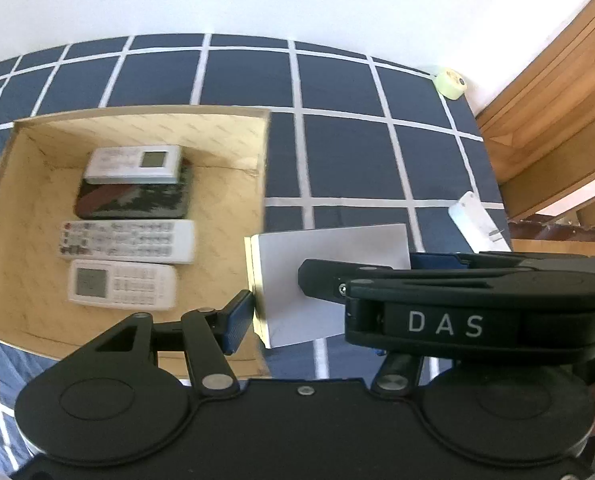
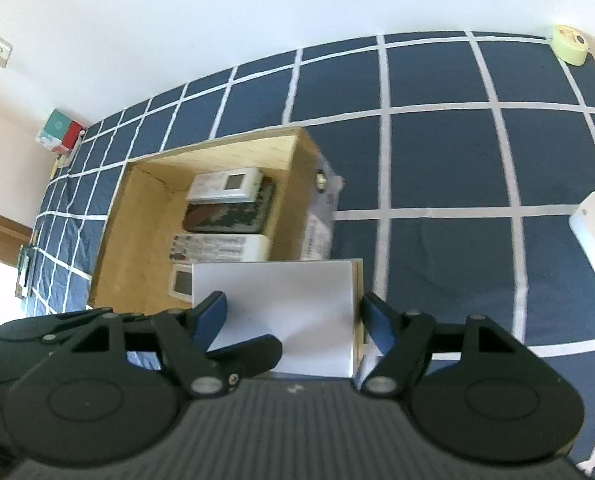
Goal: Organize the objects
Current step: 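Lower the white cardboard box into the box onto the remotes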
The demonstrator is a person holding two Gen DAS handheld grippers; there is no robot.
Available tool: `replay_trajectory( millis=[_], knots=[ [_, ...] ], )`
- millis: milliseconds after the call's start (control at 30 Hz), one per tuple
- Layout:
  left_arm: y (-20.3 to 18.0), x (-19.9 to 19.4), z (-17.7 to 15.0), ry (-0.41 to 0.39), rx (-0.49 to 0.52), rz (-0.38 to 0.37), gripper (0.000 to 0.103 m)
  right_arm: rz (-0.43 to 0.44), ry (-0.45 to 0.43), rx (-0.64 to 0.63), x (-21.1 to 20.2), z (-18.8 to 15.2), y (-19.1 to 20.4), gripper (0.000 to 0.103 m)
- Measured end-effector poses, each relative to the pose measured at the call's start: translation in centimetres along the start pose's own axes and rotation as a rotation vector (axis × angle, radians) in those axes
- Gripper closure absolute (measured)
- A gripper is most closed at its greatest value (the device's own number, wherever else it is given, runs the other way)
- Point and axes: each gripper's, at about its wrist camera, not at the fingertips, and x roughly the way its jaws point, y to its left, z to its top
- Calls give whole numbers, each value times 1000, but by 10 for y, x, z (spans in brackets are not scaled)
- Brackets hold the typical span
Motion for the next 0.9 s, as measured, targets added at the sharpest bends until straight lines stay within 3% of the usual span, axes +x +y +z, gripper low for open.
replay_trajectory(
  millis=[600, 900],
  knots=[
    [106, -27, 11, 11, 104, -5, 47, -4, -59, 75, 53, -4, 101, 30],
    [151, -21, 29, 36, 94, -21, 48, -19, -34, 82, 87, 16, 132, 30]
  ],
)
